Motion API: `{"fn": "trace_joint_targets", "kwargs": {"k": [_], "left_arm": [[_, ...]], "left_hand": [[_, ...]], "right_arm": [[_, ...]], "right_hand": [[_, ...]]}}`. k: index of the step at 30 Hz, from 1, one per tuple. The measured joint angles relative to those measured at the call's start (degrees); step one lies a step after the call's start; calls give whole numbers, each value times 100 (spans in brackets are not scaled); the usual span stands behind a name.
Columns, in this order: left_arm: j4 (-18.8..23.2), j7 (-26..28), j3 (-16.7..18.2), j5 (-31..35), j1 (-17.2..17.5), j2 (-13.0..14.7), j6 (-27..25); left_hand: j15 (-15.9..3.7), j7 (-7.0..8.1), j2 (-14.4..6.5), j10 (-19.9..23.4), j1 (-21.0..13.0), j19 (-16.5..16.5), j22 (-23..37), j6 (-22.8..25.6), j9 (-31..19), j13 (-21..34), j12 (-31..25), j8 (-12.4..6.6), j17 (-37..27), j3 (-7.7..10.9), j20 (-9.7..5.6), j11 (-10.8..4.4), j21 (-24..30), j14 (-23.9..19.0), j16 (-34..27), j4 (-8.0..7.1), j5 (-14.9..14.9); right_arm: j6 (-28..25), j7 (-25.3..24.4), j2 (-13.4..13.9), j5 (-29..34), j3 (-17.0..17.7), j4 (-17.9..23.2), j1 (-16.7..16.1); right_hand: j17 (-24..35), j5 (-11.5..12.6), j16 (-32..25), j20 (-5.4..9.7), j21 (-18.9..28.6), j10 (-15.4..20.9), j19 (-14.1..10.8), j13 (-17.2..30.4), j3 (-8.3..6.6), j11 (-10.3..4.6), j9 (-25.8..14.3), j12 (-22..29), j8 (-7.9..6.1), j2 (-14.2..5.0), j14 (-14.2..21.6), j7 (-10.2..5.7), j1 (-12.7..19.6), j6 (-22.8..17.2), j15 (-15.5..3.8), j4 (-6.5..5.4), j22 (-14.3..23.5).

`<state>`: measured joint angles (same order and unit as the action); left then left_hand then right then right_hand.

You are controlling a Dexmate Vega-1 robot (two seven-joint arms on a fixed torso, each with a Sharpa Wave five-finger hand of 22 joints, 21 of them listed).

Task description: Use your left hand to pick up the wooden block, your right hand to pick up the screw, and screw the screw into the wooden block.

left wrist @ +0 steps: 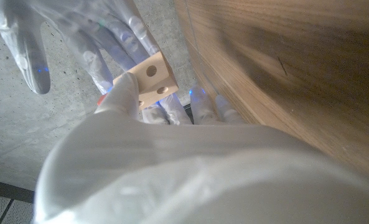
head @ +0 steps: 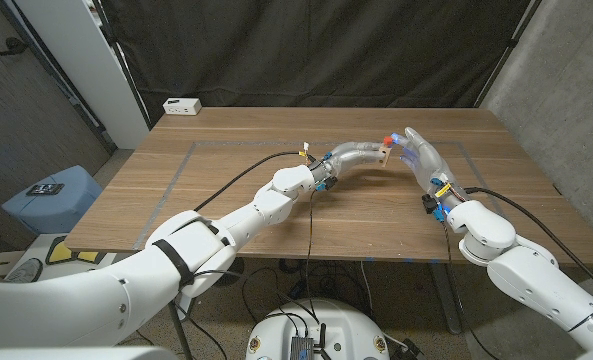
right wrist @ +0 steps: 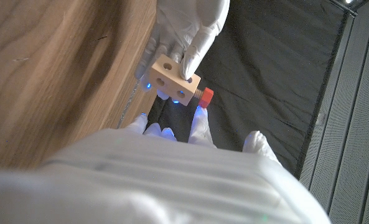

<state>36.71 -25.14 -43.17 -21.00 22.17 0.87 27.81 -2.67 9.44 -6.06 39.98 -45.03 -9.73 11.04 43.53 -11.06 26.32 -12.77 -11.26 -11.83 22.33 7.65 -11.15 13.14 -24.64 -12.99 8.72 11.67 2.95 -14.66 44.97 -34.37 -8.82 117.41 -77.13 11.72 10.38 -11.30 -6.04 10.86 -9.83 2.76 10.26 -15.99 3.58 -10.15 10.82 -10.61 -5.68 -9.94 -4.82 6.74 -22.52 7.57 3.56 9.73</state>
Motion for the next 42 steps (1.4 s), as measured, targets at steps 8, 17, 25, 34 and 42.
{"fn": "trace_joint_targets", "kwargs": {"k": [8,17,25,34,42], "left_arm": [[11,-4,4,-6,10,0,0],[17,-9,7,-12,19,1,0],[35,-9,8,-18,34,4,0],[-24,-26,9,-25,23,-14,-1],[-188,-74,15,-29,-50,-75,60]], "left_hand": [[0,0,0,0,0,0,0,0,-2,0,0,0,0,-1,0,0,0,0,0,1,0],[0,0,0,13,0,0,0,0,-2,0,0,1,0,1,0,12,-1,0,0,0,0],[0,0,0,12,0,0,0,0,0,0,0,-18,0,1,0,12,-1,0,0,-1,-1],[0,0,-7,12,8,0,0,0,3,0,0,-18,0,32,0,11,-1,0,0,14,-3],[0,0,-7,11,8,0,0,0,0,0,0,-17,0,33,0,11,-1,0,0,13,-19]], "right_arm": [[-69,-8,62,8,65,119,-82],[-145,-6,119,13,120,226,-162],[-211,-3,163,14,166,311,-229],[-298,2,201,16,207,391,-284],[-366,-5,227,25,229,448,-310]], "right_hand": [[-28,0,0,0,0,0,0,0,0,0,2,0,0,0,0,31,0,-31,0,0,0],[-27,0,0,-23,0,0,-23,0,-16,0,4,0,2,0,0,0,0,-62,0,16,0],[-27,0,0,-32,0,0,-32,0,-18,0,7,0,5,0,0,21,0,-82,0,18,0],[-27,0,0,-32,0,0,-32,0,-32,0,7,0,5,0,0,-11,0,-114,0,32,0],[-26,0,0,9,0,0,-73,0,-32,1,6,21,5,0,0,10,0,-134,0,32,0]]}}
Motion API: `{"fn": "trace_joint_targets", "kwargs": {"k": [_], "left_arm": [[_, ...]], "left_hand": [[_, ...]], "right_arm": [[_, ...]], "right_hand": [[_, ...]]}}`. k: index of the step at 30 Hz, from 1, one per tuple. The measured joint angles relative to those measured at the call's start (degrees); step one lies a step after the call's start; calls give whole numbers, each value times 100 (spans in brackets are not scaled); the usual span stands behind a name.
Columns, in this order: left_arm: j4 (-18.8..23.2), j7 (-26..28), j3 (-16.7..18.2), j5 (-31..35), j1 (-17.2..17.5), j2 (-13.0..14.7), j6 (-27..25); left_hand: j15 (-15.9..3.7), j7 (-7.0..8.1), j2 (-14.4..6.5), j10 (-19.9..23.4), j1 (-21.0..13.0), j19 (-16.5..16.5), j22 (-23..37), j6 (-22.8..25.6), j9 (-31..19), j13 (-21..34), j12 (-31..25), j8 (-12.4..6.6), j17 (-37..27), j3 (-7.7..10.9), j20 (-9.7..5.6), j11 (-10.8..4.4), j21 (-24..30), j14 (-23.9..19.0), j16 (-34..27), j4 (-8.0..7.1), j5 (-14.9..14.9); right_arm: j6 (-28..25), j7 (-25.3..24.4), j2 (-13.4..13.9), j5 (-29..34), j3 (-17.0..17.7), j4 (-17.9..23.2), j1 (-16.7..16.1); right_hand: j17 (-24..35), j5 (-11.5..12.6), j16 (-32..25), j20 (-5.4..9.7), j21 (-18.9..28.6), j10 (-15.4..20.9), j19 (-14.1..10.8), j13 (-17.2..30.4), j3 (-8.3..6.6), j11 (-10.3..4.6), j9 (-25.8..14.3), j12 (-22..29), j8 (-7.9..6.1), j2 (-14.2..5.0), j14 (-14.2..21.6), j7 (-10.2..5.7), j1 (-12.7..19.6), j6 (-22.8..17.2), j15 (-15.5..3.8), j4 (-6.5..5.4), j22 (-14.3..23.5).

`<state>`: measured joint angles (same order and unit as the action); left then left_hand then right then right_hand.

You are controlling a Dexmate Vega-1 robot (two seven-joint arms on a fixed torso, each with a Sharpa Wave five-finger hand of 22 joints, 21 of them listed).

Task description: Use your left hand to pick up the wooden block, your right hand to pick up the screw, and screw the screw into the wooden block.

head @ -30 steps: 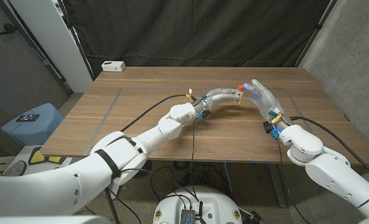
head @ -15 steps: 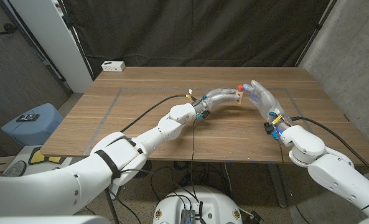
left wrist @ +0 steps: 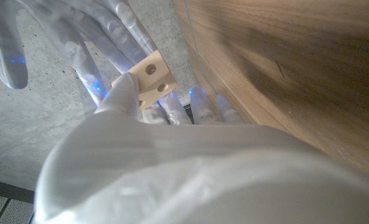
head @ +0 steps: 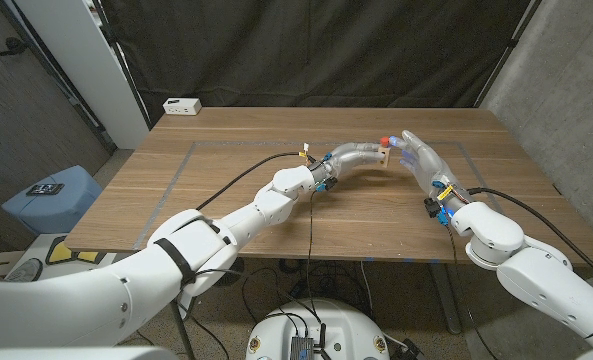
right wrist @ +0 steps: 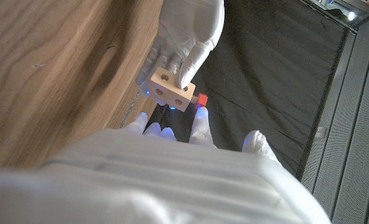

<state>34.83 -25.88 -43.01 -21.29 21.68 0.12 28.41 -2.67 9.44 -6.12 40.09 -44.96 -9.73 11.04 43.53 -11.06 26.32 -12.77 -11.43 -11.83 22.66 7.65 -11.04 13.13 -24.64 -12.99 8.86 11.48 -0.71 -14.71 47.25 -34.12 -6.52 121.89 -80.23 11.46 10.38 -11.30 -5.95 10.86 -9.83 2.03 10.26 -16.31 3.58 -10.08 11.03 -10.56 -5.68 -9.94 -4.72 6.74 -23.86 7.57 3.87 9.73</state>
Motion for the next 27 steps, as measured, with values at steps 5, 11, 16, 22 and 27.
{"fn": "trace_joint_targets", "kwargs": {"k": [5,11,16,22,27], "left_arm": [[-106,-24,11,-2,-42,-38,34],[-129,-39,16,-3,-48,-42,41],[-129,-41,16,-3,-48,-42,41],[-35,-42,19,-3,-16,0,37],[-24,-40,20,-1,-14,4,29]], "left_hand": [[0,0,1,0,-1,0,0,0,-2,0,0,5,0,0,0,0,0,0,0,0,-1],[0,0,32,0,30,0,0,0,-2,0,0,15,0,0,0,0,0,0,0,1,20],[0,0,38,0,35,0,0,0,-2,0,0,-2,0,-1,0,0,0,0,0,2,20],[0,0,38,0,34,0,0,0,-2,0,0,-3,0,-2,0,0,0,0,0,3,20],[0,0,37,-1,33,0,0,0,0,0,0,-4,0,-3,0,0,0,0,0,3,19]], "right_arm": [[-70,-19,21,14,13,54,-29],[-128,-41,45,23,35,127,-74],[-136,-43,55,25,60,171,-108],[-195,-67,59,41,92,200,-148],[-202,-78,60,41,147,216,-200]], "right_hand": [[0,0,0,-20,0,0,-20,0,0,0,0,0,0,0,0,0,0,0,0,0,0],[1,0,0,-20,0,0,-20,0,0,0,-2,0,0,0,0,-20,0,-20,0,0,0],[1,0,0,-20,0,0,-20,0,-23,0,-2,0,0,-30,0,-20,30,-20,0,23,0],[1,0,0,-20,0,0,-20,0,-23,0,-2,0,0,-30,0,-20,30,-19,0,23,0],[1,0,0,-20,0,0,-19,0,-23,0,-2,0,0,-30,0,-20,30,-19,0,23,0]]}}
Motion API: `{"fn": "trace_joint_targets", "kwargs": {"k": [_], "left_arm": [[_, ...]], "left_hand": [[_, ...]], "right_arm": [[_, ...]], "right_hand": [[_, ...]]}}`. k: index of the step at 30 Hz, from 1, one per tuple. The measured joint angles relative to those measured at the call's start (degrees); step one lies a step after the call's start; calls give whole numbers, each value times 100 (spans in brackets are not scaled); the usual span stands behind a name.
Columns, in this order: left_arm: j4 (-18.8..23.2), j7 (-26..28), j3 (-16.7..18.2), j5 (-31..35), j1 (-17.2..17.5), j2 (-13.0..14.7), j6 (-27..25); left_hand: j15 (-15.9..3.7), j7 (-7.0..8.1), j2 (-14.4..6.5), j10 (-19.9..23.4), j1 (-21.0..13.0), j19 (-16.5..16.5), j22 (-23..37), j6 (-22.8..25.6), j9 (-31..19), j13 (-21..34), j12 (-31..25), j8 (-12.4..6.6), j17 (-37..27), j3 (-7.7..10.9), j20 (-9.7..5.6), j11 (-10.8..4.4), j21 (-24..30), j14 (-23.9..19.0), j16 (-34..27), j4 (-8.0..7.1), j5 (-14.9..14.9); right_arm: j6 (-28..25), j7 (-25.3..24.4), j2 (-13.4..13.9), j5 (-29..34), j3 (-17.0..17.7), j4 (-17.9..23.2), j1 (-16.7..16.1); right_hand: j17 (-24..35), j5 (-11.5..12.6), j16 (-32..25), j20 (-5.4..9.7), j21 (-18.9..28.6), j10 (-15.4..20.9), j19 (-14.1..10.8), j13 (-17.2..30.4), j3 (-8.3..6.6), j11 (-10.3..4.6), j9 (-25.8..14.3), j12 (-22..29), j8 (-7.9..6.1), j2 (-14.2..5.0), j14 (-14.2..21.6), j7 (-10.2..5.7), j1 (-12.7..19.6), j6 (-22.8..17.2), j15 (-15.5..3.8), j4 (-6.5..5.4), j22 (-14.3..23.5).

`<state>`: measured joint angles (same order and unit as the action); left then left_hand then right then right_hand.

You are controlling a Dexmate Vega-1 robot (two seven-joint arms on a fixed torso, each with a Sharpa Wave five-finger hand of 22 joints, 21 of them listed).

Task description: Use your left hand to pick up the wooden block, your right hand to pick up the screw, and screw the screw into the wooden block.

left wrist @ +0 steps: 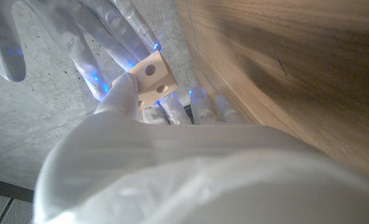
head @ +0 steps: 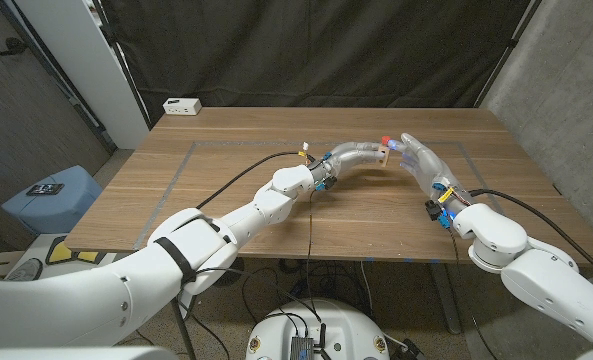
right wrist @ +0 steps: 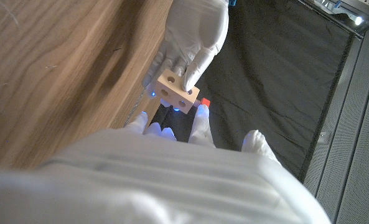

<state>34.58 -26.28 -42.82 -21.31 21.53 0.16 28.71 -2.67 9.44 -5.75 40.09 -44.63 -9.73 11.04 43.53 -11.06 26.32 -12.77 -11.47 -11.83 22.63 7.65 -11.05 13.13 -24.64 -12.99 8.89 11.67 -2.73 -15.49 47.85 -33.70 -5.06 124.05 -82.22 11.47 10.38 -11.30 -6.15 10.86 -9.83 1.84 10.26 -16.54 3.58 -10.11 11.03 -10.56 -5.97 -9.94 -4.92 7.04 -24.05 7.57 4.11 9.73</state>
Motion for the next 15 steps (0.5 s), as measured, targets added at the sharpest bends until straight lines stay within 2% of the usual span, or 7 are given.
{"fn": "trace_joint_targets", "kwargs": {"k": [15], "left_arm": [[173,37,-29,35,43,51,-74]], "left_hand": [[0,0,-15,0,-16,0,0,0,1,0,0,5,0,-6,0,0,0,0,0,7,-2]], "right_arm": [[23,-3,-40,-3,205,-21,-154]], "right_hand": [[0,0,0,0,0,0,0,0,0,0,0,0,25,0,0,-13,0,97,0,0,0]]}}
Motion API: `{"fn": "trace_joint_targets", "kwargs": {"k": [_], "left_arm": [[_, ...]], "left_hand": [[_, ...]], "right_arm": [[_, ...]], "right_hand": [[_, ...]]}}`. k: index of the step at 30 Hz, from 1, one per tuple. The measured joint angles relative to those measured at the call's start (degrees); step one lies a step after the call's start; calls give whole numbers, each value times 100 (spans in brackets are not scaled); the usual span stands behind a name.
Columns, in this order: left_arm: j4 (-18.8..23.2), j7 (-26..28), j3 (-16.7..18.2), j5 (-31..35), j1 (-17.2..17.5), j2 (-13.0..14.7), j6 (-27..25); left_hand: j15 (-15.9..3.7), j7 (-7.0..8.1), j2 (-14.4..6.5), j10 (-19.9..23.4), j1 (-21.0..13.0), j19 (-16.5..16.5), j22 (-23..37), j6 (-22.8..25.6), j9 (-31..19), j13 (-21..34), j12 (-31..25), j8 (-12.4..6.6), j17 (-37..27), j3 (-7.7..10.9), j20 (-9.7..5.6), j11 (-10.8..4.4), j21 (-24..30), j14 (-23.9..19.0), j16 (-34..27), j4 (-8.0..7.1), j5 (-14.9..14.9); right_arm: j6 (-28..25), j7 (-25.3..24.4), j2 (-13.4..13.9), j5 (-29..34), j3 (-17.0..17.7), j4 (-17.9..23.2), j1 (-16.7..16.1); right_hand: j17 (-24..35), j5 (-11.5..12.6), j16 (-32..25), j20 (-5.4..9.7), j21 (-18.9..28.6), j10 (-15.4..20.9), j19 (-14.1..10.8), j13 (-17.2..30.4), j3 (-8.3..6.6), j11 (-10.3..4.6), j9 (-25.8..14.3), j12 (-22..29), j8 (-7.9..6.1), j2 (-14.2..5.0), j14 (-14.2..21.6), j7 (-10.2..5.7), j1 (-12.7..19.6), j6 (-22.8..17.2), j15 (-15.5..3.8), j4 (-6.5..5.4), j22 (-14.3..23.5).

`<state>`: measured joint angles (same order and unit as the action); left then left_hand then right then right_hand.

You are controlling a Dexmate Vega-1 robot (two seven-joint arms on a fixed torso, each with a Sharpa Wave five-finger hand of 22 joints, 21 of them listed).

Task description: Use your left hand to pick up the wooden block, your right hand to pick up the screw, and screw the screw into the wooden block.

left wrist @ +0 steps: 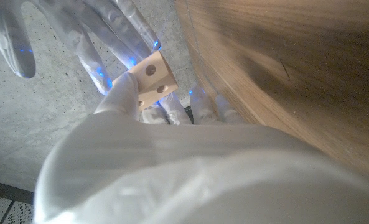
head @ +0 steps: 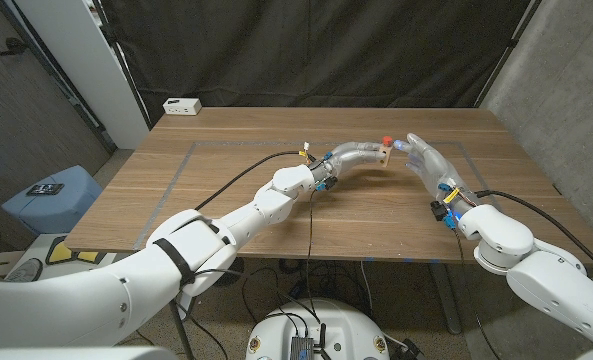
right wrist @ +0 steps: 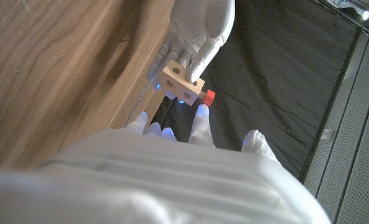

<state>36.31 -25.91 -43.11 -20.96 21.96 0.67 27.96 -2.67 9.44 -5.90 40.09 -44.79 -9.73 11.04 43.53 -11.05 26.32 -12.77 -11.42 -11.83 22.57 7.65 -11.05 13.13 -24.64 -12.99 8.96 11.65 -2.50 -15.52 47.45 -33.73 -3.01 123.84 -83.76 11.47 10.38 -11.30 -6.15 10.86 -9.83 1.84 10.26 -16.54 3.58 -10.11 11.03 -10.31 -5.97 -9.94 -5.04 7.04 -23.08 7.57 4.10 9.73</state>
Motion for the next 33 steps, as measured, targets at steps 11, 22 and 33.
{"fn": "trace_joint_targets", "kwargs": {"k": [11,22,33], "left_arm": [[179,67,-28,24,62,61,-70],[304,106,-51,40,98,102,-120],[374,133,-63,43,119,128,-153]], "left_hand": [[0,0,1,0,0,0,0,0,-3,0,0,-3,0,-3,0,0,0,0,0,3,-1],[0,0,2,0,0,0,0,0,-2,0,0,-4,0,7,0,0,0,0,0,7,-7],[0,0,21,0,-19,0,0,0,1,0,0,-2,0,7,0,0,0,0,0,7,2]], "right_arm": [[140,167,-71,-53,35,-210,37],[267,296,-100,-57,-18,-399,177],[394,436,-129,-45,-169,-596,392]], "right_hand": [[0,0,0,0,0,0,0,0,0,0,0,-23,38,0,0,-49,0,172,0,0,0],[0,0,0,-32,0,0,32,0,0,0,0,-45,38,-22,0,-120,-25,367,0,0,0],[14,-22,0,-30,0,0,94,0,0,-64,0,-67,38,-14,0,-152,-78,479,0,0,0]]}}
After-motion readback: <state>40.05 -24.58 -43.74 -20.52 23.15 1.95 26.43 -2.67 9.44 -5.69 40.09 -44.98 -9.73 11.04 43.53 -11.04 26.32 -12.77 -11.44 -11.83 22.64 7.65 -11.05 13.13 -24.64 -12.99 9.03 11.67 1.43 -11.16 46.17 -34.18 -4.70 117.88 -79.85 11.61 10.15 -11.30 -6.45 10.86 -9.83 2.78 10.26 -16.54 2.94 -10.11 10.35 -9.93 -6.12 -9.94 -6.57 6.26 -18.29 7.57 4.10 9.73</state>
